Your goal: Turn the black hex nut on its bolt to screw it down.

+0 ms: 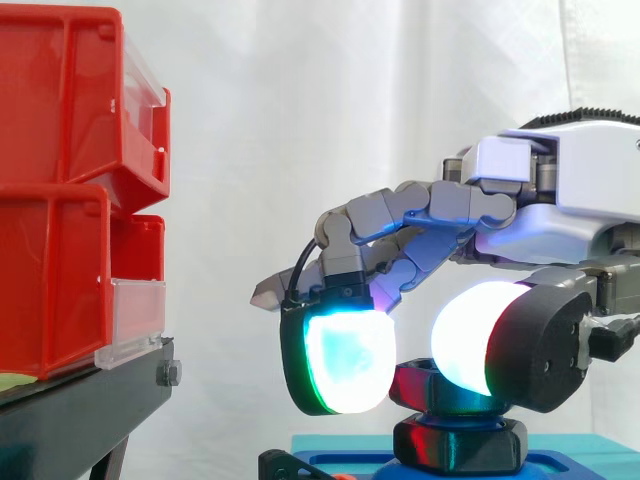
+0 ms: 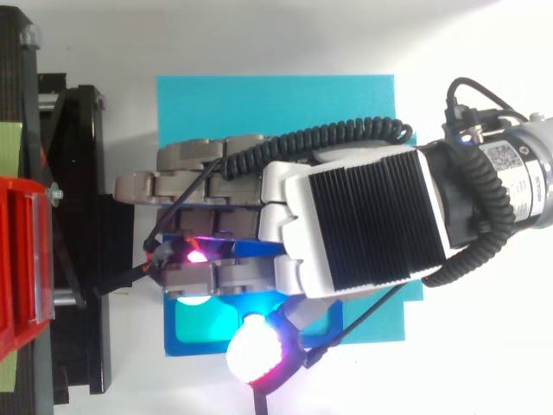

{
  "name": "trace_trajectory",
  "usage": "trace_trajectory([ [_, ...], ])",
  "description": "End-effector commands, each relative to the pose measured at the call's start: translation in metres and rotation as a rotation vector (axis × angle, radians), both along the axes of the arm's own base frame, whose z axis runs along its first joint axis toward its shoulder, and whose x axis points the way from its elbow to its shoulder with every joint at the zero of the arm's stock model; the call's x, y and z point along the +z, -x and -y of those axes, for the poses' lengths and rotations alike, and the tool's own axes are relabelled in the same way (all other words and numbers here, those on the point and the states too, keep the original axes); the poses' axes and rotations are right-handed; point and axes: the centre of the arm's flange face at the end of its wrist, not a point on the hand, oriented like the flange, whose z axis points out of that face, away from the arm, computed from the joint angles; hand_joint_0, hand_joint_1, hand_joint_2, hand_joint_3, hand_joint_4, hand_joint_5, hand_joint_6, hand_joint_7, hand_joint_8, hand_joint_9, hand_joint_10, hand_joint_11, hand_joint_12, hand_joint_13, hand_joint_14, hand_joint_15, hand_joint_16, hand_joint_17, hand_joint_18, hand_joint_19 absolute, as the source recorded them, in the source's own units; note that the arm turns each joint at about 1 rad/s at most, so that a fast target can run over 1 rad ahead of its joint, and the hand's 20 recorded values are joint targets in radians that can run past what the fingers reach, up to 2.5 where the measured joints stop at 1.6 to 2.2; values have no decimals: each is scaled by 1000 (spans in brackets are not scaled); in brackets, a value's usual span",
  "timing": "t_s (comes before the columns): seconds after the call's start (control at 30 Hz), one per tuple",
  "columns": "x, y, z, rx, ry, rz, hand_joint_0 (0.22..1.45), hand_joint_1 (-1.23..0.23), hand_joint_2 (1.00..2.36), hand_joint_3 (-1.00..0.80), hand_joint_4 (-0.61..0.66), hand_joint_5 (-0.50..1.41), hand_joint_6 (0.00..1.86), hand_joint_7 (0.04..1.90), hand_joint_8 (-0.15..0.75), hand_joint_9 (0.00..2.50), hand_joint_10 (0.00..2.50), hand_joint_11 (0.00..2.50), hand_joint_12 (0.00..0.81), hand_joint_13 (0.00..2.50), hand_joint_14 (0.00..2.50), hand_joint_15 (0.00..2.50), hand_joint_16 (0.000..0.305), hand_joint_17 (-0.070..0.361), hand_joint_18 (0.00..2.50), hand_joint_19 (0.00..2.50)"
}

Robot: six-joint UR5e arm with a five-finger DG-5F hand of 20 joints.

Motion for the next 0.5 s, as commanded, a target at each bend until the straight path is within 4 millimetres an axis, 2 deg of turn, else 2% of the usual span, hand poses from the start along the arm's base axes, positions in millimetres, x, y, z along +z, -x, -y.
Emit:
trace_trajectory([
  [0.0, 1, 1, 9, 2, 6, 3, 550, -340, 1000, -500, 191, -39, 547, 1347, 304, 798, 5, 147, 345, 364, 0, 0, 49, 109, 421, 226],
  [0.2, -1, 4, 22, 7, 16, 2, 548, -326, 1000, -500, 204, -40, 552, 1345, 306, 796, 5, 145, 345, 366, 0, 0, 49, 110, 419, 225],
  [0.27, 0, 6, 35, 23, 21, 4, 545, -303, 1000, -500, 208, -41, 554, 1349, 306, 797, 4, 146, 346, 366, 0, 0, 49, 110, 420, 225],
  [0.33, 0, 7, 38, 29, 22, 1, 539, -182, 1000, -500, 194, -42, 559, 1331, 308, 798, 4, 155, 350, 359, 0, 0, 50, 112, 403, 243],
  [0.47, -2, 13, 56, 46, 25, -9, 515, -2, 1000, -500, 178, -45, 565, 1335, 312, 789, 4, 148, 363, 339, 0, 0, 52, 118, 369, 273],
])
